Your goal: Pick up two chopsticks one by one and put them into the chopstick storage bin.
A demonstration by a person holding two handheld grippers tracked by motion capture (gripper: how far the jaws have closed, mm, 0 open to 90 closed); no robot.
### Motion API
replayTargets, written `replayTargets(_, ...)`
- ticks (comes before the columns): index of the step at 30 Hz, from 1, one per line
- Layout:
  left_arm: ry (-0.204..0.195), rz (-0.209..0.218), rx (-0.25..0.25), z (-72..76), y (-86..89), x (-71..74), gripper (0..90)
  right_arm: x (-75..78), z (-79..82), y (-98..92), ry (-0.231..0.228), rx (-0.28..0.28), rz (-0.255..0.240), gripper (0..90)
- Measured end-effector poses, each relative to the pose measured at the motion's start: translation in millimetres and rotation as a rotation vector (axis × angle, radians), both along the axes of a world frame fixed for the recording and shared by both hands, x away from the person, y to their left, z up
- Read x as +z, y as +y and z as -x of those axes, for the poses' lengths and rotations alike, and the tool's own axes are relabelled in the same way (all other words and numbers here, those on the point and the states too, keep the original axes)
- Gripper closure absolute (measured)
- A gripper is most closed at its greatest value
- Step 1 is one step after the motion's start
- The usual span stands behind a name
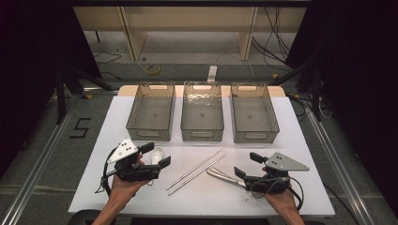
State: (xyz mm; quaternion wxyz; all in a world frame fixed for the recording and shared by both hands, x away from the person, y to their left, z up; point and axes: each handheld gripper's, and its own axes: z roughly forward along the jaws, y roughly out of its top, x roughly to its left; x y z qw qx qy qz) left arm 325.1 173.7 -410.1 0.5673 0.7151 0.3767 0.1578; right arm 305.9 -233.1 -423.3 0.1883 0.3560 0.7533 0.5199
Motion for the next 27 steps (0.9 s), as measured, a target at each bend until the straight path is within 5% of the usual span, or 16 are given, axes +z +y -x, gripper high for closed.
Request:
replayTargets(10,0.052,-0.03,-0.045,-3.8,-6.5,-1.0,15.8,-0.2,-0.4,0.0,0.01,0.004,-0.001,23.4)
replayTargets(12,0.078,-0.087,-0.06,-9.5,-7.1,-1.2,15.8,-0.5,-0.6,0.3,0.019,0.01,0.001,23.5)
replayTargets(16,0.124,-0.117,-0.062,-16.0,-8.4,0.2,16.4,-0.9,-0.6,3.2,0.033,0.029,0.03,23.5)
replayTargets(20,0.129,-0.219,-0.011,-21.1,-18.6,7.4,17.5,-0.5,-0.3,4.1,0.033,0.034,0.04,23.5)
replayTargets(27,0.292,-0.314,-0.092,-43.5,-38.3,9.8,21.3,-1.0,-2.0,1.6,0.05,0.03,0.027,24.0)
